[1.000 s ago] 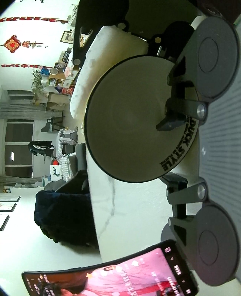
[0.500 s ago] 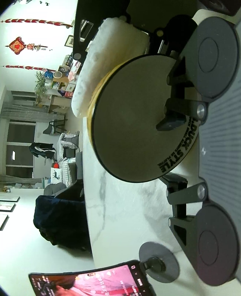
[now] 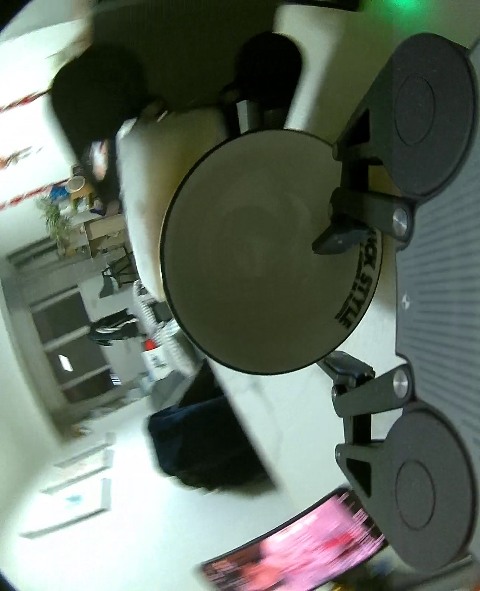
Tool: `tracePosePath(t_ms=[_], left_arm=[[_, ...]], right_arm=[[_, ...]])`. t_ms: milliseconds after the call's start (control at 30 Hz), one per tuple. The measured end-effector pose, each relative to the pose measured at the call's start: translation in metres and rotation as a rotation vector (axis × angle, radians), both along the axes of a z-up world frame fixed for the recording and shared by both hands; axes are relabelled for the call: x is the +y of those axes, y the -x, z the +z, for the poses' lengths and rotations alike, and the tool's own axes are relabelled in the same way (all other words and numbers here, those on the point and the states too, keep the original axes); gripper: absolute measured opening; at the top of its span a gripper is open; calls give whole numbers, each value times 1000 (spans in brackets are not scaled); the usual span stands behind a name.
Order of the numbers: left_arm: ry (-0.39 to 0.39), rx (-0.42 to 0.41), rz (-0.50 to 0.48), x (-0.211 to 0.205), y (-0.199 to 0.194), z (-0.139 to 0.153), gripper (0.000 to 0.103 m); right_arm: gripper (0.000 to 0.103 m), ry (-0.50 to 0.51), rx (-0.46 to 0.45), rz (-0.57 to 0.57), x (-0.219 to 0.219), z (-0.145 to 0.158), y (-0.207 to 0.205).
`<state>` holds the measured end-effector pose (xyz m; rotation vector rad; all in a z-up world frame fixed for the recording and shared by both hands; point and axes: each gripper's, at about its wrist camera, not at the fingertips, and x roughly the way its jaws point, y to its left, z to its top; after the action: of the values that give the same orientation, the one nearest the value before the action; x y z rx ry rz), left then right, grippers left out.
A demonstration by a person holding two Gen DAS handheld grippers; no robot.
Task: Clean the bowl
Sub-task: 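Wipe the yellow outer wall with the sponge while the left tool holds the bowl, then rub the sponge in the right tool around the bowl's outer wall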
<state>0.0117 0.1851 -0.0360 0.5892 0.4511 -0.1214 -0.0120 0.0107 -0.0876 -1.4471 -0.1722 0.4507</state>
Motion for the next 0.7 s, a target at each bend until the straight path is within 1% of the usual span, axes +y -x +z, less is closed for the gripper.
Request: tracePosePath(t_ms=[33, 100, 200, 267, 367, 400, 467, 533, 567, 600, 700], left_arm=[[-56, -29, 4, -5, 4, -4, 62], [-120, -61, 7, -10, 9, -11, 64], [-254, -129, 10, -19, 22, -24, 64], [-298, -151, 7, -20, 29, -31, 64], [-278, -163, -30, -16, 40, -33, 64], [-259, -162, -62, -11, 42, -32, 64], [-216, -129, -116, -3, 40, -29, 63], [-143, -72, -166, 12, 26, -24, 63], [-117, -51, -173, 16, 20, -22, 63], [-70, -22, -190, 23, 13, -19, 62], [44, 24, -247, 39, 2, -18, 62]], right_arm=[[24, 2, 0, 2, 2, 4, -3], [24, -1, -2, 9, 8, -5, -1], [24, -1, -1, 12, -2, -6, 4], [24, 5, -4, 13, 1, -3, 2], [24, 18, -13, 25, 2, 2, 0], [25, 21, -16, 28, 2, 4, -1], [25, 31, -22, 32, 3, 6, -3], [26, 44, -33, 44, 4, 9, -7], [26, 48, -35, 51, 5, 11, -9], [26, 50, -35, 53, 6, 12, -10], [26, 64, -44, 59, 11, 18, -13]])
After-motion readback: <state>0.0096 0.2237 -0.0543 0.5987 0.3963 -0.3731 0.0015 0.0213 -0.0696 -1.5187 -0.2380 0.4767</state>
